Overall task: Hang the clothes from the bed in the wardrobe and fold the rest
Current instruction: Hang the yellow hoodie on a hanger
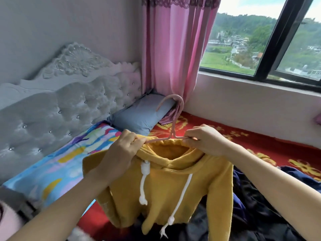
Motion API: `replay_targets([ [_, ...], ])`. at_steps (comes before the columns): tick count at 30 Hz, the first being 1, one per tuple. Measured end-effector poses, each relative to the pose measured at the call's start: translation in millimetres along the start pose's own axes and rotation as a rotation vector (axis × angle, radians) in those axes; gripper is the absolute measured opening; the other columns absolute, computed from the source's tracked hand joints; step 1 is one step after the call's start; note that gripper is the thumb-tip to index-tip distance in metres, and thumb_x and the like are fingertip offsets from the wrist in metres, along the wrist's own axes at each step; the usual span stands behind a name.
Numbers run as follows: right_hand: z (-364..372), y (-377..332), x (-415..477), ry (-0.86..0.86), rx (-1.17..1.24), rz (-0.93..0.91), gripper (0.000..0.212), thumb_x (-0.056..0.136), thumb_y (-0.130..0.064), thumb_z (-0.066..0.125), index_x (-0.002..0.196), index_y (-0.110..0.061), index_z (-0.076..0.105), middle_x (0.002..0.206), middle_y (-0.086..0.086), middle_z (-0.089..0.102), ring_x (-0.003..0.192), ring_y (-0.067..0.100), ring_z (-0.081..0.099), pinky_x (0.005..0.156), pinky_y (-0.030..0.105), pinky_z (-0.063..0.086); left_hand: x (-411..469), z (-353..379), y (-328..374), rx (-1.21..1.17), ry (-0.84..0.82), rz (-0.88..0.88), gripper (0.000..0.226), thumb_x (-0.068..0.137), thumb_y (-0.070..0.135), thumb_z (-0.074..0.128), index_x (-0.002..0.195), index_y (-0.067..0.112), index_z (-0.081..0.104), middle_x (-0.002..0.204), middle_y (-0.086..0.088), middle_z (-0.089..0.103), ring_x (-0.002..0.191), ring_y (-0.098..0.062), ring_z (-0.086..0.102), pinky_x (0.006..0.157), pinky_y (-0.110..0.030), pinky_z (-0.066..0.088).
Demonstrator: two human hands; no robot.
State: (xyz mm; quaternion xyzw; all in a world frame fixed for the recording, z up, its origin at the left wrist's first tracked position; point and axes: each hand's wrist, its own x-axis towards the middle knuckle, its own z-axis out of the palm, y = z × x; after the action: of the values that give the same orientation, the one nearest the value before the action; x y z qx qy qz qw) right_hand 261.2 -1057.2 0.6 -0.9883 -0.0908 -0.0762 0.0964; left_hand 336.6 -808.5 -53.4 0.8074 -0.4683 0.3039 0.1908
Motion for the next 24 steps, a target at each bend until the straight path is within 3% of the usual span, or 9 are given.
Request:
replay_targets([
  [3,6.0,-12.7,1.5,-0.053,0.110,-0.076,0.026,0.093,-0.022,0.056,0.067,-0.021,0.051,0.060,-0.008,0.047,0.061,0.019,0.045,0.066,0.039,0.041,-30.1,-16.0,2.8,0.007,-0.020,-0.093,0.055,0.056,-0.027,0.070,0.106,-0.003,0.068,0.084,-0.017,0.064,0.087,-0.026,0.053,0.061,-0.041,0.058],
  [5,11.0,-16.8,5.8,-0.024,0.230,-0.103,0.020,0.092,-0.018,0.058,0.075,-0.007,0.062,0.063,-0.001,0.055,0.061,0.016,0.048,0.066,0.036,0.043,-53.6,-30.2,-3.4,0.050,-0.025,-0.149,0.058,0.052,-0.032,0.057,0.101,-0.004,0.069,0.083,-0.017,0.063,0.087,-0.022,0.045,0.059,-0.044,0.056],
  [7,17.6,-29.9,15.0,0.018,0.360,-0.121,0.021,0.090,-0.016,0.060,0.080,0.002,0.066,0.064,0.004,0.055,0.059,0.010,0.044,0.060,0.026,0.040,-77.6,-46.7,-6.0,0.097,-0.061,-0.196,0.057,0.046,-0.022,0.049,0.096,-0.004,0.070,0.083,-0.016,0.064,0.086,-0.022,0.043,0.059,-0.045,0.055],
  [10,33.7,-73.1,34.4,-0.019,0.456,-0.238,0.019,0.088,-0.016,0.063,0.073,-0.004,0.064,0.061,-0.003,0.053,0.059,0.006,0.042,0.056,0.017,0.034,-124.8,-85.8,-2.1,0.233,-0.058,-0.344,0.052,0.051,-0.005,0.060,0.101,0.007,0.070,0.087,-0.012,0.066,0.089,-0.021,0.045,0.063,-0.045,0.051],
  [12,41.5,-91.3,44.5,-0.053,0.468,-0.284,0.017,0.088,-0.018,0.064,0.079,-0.004,0.068,0.071,0.009,0.062,0.067,0.013,0.051,0.061,0.023,0.039,-152.0,-102.6,-7.8,0.250,-0.053,-0.464,0.052,0.059,0.006,0.070,0.110,0.017,0.063,0.093,-0.012,0.065,0.095,-0.023,0.046,0.072,-0.047,0.049],
  [15,43.5,-133.3,60.5,-0.073,0.520,-0.385,0.020,0.086,-0.017,0.066,0.083,0.002,0.070,0.075,0.020,0.063,0.067,0.015,0.049,0.058,0.022,0.037,-195.5,-134.7,-9.6,0.090,0.057,-0.852,0.054,0.069,-0.004,0.077,0.118,0.009,0.061,0.112,-0.016,0.057,0.105,-0.034,0.052,0.092,-0.044,0.045],
  [18,40.8,-176.1,68.5,-0.107,0.551,-0.465,0.015,0.085,-0.014,0.066,0.078,-0.002,0.070,0.063,0.001,0.058,0.056,0.002,0.043,0.054,0.013,0.034,-231.3,-162.7,0.9,0.030,0.140,-1.085,0.036,0.081,0.000,0.067,0.115,0.010,0.062,0.111,-0.009,0.062,0.097,-0.025,0.059,0.084,-0.028,0.044],
  [20,41.3,-206.8,72.4,-0.133,0.560,-0.503,0.013,0.085,-0.014,0.066,0.074,-0.010,0.069,0.054,-0.015,0.055,0.052,-0.003,0.046,0.053,0.010,0.035,-254.0,-185.0,12.5,0.170,0.200,-1.129,0.029,0.086,0.005,0.062,0.114,0.012,0.063,0.111,-0.007,0.066,0.098,-0.027,0.061,0.081,-0.033,0.046],
  [24,43.0,-277.2,70.4,-0.169,0.603,-0.585,0.014,0.086,-0.014,0.066,0.073,-0.019,0.067,0.047,-0.018,0.050,0.049,-0.006,0.046,0.051,0.010,0.034,-291.7,-239.0,28.6,0.386,0.302,-1.121,0.027,0.087,0.003,0.060,0.113,0.010,0.065,0.109,-0.008,0.067,0.096,-0.033,0.062,0.076,-0.037,0.046],
])
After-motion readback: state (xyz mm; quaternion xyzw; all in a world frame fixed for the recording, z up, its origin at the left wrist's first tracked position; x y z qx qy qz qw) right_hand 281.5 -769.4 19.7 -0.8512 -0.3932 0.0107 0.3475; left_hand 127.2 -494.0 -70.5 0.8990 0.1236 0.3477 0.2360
